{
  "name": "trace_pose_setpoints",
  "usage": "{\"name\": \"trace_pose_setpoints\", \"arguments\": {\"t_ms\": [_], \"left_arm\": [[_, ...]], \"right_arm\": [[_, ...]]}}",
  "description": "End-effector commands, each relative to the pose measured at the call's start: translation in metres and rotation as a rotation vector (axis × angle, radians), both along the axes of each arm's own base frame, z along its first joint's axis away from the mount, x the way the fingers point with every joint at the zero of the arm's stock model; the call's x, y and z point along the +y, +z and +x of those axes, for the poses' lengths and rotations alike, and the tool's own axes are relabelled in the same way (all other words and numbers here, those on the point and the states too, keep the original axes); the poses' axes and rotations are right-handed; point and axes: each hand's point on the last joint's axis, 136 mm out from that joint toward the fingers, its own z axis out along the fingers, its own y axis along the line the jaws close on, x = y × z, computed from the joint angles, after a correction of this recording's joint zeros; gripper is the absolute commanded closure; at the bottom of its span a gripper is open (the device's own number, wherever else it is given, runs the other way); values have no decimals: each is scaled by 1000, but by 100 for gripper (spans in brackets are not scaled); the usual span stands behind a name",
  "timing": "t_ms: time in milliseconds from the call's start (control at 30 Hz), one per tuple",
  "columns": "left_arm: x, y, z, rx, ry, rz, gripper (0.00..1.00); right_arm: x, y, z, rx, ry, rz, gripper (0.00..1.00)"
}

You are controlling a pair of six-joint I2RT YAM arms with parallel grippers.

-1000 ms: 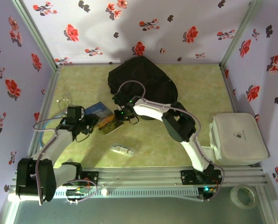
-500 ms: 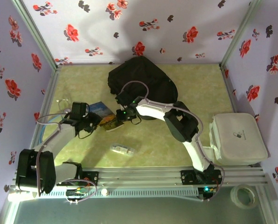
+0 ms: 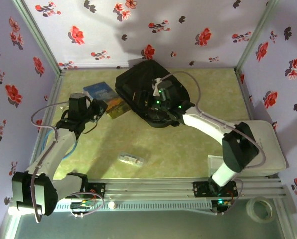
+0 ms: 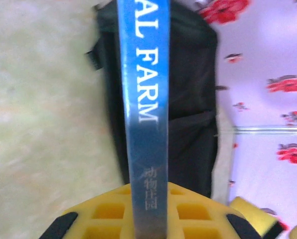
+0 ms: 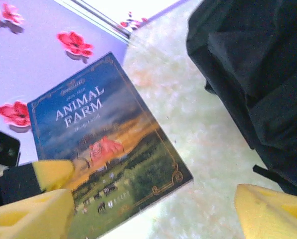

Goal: Pack books, pencil case, and school supplies into a backpack

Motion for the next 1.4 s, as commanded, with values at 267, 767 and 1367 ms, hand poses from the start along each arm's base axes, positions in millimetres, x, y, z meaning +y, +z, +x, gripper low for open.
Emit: {"name": "trace_pose_setpoints", "arguments": {"t_ms": [267,767,1367], "left_arm": [[-70,134,50,-379,-87,-354,99],[-112,130,56,-336,-147,-481,99],[-111,77,39,-206,-227,-117,50]], "right_arm": [[-8,39,12,144,-73,511,8],[-5,54,41,144,-98,721,33],[-67,78,53,-14,-248,542,95]]}}
